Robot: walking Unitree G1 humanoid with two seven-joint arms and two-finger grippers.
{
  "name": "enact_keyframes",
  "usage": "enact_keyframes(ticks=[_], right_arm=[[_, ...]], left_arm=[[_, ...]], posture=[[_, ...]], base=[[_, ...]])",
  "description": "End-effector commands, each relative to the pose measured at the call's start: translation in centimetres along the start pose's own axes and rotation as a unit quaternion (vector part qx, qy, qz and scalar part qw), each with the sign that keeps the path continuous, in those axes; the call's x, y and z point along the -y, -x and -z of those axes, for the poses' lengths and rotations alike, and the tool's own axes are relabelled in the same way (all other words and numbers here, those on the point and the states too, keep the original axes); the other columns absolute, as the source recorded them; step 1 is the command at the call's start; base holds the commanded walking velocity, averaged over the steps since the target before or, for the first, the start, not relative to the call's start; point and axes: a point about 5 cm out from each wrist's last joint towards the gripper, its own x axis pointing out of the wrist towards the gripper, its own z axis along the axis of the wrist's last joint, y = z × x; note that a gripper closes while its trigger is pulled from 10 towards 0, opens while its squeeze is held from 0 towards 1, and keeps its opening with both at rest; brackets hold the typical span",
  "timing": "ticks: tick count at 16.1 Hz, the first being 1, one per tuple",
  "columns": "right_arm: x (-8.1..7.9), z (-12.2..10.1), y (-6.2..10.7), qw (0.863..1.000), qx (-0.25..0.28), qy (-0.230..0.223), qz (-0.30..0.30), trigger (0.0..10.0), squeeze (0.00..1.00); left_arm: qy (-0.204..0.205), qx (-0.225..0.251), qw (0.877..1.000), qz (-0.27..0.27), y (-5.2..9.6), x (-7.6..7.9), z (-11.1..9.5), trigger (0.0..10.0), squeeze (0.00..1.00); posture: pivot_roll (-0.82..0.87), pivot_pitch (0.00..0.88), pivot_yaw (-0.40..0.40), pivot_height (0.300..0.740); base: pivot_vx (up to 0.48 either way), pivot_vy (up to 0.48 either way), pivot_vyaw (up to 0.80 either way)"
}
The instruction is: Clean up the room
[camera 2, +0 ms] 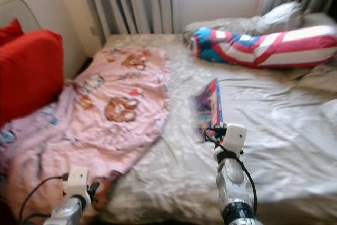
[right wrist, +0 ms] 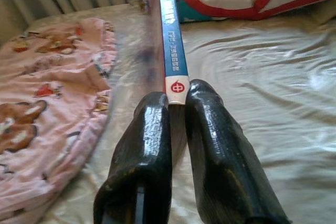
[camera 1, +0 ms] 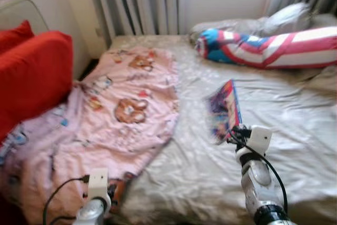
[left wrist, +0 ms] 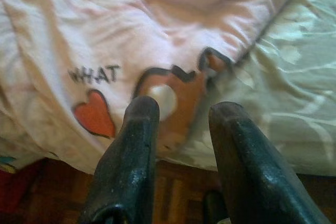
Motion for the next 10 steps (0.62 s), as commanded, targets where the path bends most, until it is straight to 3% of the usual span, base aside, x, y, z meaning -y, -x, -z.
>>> enact_keyframes(ticks=[1,10], right_arm=[[-0.56,-1.1,-0.46,1.0,0.026,-0.001,-0.004,10.0,0.0],[-0.68,-1.01,-0.48,1.0,0.024,0.001,-0.002,10.0,0.0]], left_arm=[[-0.006,-0.005,1.0,-0.005,0.16,-0.6,0.38,10.0,0.0],[-0.007,-0.007,1.0,-0.002,0.18,-0.48,0.48,10.0,0.0]], posture=[[-0.01,0.004,0.032,0.74],[-0.01,0.008,0.034,0.74]], base=[[0.0,-0.304,0.0],[0.0,-0.302,0.0]])
